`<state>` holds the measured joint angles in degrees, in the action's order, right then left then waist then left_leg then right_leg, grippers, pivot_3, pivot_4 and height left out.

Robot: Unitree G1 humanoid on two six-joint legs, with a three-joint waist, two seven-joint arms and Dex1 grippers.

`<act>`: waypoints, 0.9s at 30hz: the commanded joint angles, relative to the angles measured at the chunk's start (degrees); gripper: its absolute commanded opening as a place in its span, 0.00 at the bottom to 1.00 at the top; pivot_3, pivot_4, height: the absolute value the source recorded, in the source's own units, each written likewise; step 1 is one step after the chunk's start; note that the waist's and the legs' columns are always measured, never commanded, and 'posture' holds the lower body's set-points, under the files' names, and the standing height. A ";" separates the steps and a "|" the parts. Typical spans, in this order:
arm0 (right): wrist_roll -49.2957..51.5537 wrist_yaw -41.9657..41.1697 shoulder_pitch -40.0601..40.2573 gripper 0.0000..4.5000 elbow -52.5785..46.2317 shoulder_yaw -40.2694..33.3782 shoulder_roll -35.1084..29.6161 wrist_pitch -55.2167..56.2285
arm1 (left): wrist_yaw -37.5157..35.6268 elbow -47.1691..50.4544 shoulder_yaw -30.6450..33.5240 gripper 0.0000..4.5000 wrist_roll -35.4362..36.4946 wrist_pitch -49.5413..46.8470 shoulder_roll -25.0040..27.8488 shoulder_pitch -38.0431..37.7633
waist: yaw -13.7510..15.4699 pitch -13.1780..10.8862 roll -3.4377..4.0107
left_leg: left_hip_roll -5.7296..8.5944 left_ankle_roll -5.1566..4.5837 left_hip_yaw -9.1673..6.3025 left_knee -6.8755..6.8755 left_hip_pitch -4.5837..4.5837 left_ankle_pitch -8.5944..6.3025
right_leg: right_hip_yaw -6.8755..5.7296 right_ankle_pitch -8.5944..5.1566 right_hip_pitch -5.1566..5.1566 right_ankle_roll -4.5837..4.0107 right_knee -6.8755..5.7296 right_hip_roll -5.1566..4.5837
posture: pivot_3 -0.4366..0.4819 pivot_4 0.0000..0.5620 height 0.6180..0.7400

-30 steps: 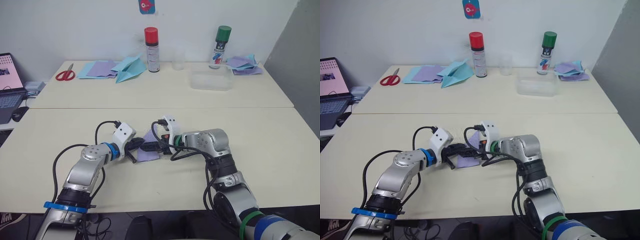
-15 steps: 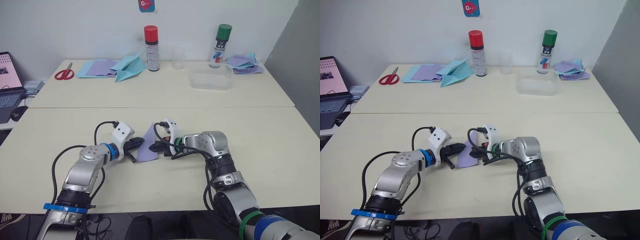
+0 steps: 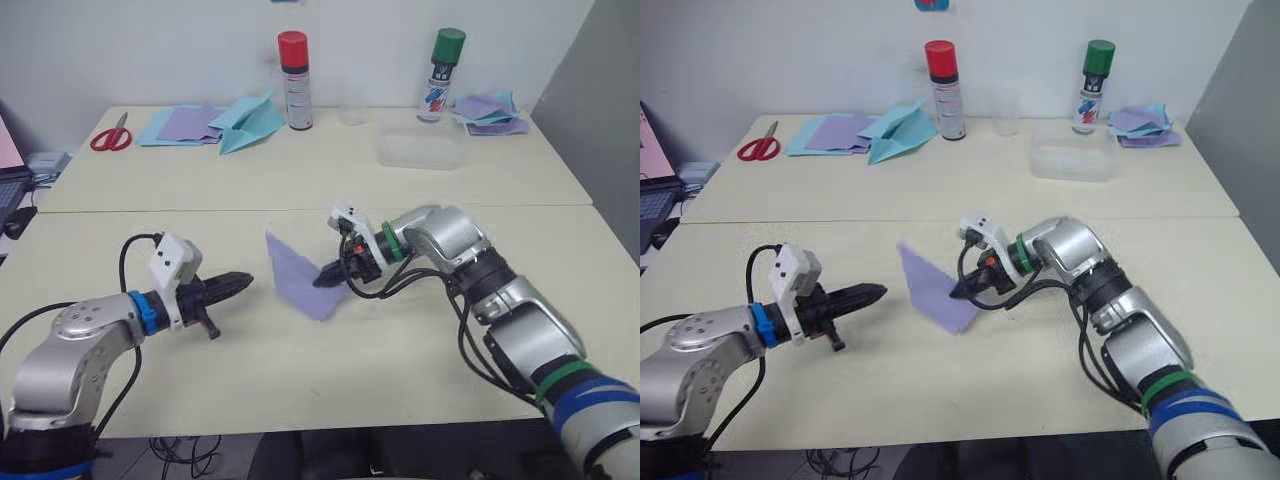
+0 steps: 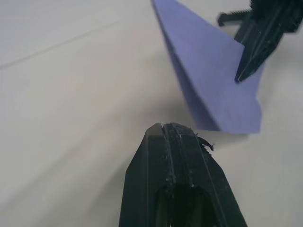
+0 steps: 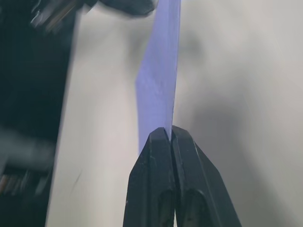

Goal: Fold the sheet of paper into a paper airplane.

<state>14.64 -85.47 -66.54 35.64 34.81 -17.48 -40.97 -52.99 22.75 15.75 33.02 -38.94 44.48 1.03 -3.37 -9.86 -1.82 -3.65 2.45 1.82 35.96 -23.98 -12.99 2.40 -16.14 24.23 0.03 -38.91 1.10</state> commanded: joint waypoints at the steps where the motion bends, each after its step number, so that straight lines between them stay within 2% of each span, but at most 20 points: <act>1: 1.57 -7.03 -3.61 0.01 6.59 8.77 -0.47 10.24 | -0.71 5.98 2.10 0.00 3.29 -1.70 1.79 -2.93 | 0.03 -0.06 -0.05 | -0.01 0.00 -0.02 0.00 0.00 0.00 | -0.02 0.00 0.00 -0.02 -0.01 0.00 | 0.48 0.27 1.00; 4: 6.52 -7.03 -5.69 0.01 9.09 18.65 -2.14 14.84 | 0.00 7.37 3.12 0.00 4.01 -2.81 2.59 -5.85 | 0.08 -0.17 -0.05 | -0.01 0.00 -0.04 0.02 0.01 0.00 | -0.05 -0.01 -0.01 -0.09 -0.07 -0.07 | 0.48 0.27 1.00; 6: 6.46 -7.03 -6.54 0.01 12.12 23.85 -1.64 19.09 | 0.43 7.52 3.46 0.00 3.85 -2.63 2.67 -7.51 | 0.10 -0.24 -0.05 | 0.02 0.00 -0.02 0.04 0.01 0.00 | -0.04 -0.01 -0.01 -0.10 -0.09 -0.12 | 0.48 0.27 1.00; 7: 5.21 -7.03 -6.76 0.09 14.76 24.54 -0.38 21.35 | 0.56 7.54 3.46 0.00 3.67 -2.31 2.54 -8.15 | 0.11 -0.24 -0.05 | 0.03 0.00 0.01 0.06 0.02 0.00 | -0.02 -0.01 -0.01 -0.10 -0.08 -0.13 | 0.48 0.27 1.00; 8: 3.07 -7.03 -6.99 0.13 18.07 23.65 1.39 23.85 | 0.86 7.48 3.36 0.00 3.40 -2.00 2.27 -8.64 | 0.12 -0.24 -0.05 | 0.04 0.00 0.01 0.08 0.02 0.00 | -0.03 -0.01 -0.01 -0.10 -0.08 -0.13 | 0.48 0.27 1.00; 11: -1.46 -6.92 -8.12 0.35 24.89 18.44 4.48 30.40 | 1.69 6.89 3.07 0.00 2.47 -0.81 1.74 -9.85 | -0.33 -0.24 -0.06 | -0.03 0.00 0.06 0.08 0.17 0.00 | -0.01 0.03 -0.07 -0.18 -0.10 -0.12 | 0.48 0.27 1.00; 15: -4.81 -5.17 -10.04 0.66 25.96 10.18 3.98 35.44 | 1.31 5.18 4.11 0.00 2.37 0.40 1.88 -11.41 | 0.11 -0.27 -0.02 | -0.03 0.01 -0.04 0.09 0.17 0.02 | -0.10 0.07 -0.07 -0.26 -0.16 -0.08 | 0.48 0.27 1.00; 16: -5.17 -4.87 -10.32 0.66 25.22 8.11 3.51 35.29 | 1.08 4.62 3.85 0.00 2.03 1.03 2.02 -11.53 | 0.18 -0.27 -0.02 | -0.02 0.02 -0.02 0.10 0.16 0.03 | -0.09 0.07 -0.06 -0.26 -0.16 -0.09 | 0.48 0.27 1.00; 20: -5.29 1.12 -8.06 0.66 16.23 -1.43 -0.28 34.17 | 1.20 0.85 1.01 0.00 0.00 4.17 1.49 -7.36 | 0.82 -0.27 -0.02 | 0.02 0.03 -0.01 0.12 0.12 0.03 | -0.08 0.08 -0.07 -0.27 -0.15 -0.14 | 0.48 0.27 1.00; 22: -3.22 2.68 -2.66 0.66 4.94 -5.88 -3.35 29.20 | 0.84 -1.34 -0.39 0.00 -1.10 6.40 1.14 -3.80 | 1.63 -0.24 -0.07 | 0.03 0.03 -0.02 0.10 0.08 0.03 | -0.09 0.08 -0.06 -0.27 -0.14 -0.14 | 0.48 0.27 1.00; 27: 2.41 7.40 18.77 0.66 -30.90 -13.45 -13.57 15.32 | -4.61 -6.96 -5.26 0.00 -5.07 14.96 1.84 3.64 | 2.88 -0.18 -0.17 | 0.09 0.05 -0.05 0.10 -0.04 0.02 | -0.16 0.02 -0.12 -0.18 -0.04 -0.23 | 0.48 0.27 1.00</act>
<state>14.82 -79.48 -49.47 13.99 24.39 -29.32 -22.25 -55.58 16.24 11.23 28.75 -27.00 45.77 3.33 -0.49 -10.03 -2.00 -3.56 2.50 1.86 36.07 -24.03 -12.98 2.33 -16.13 24.15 -0.14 -38.96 0.86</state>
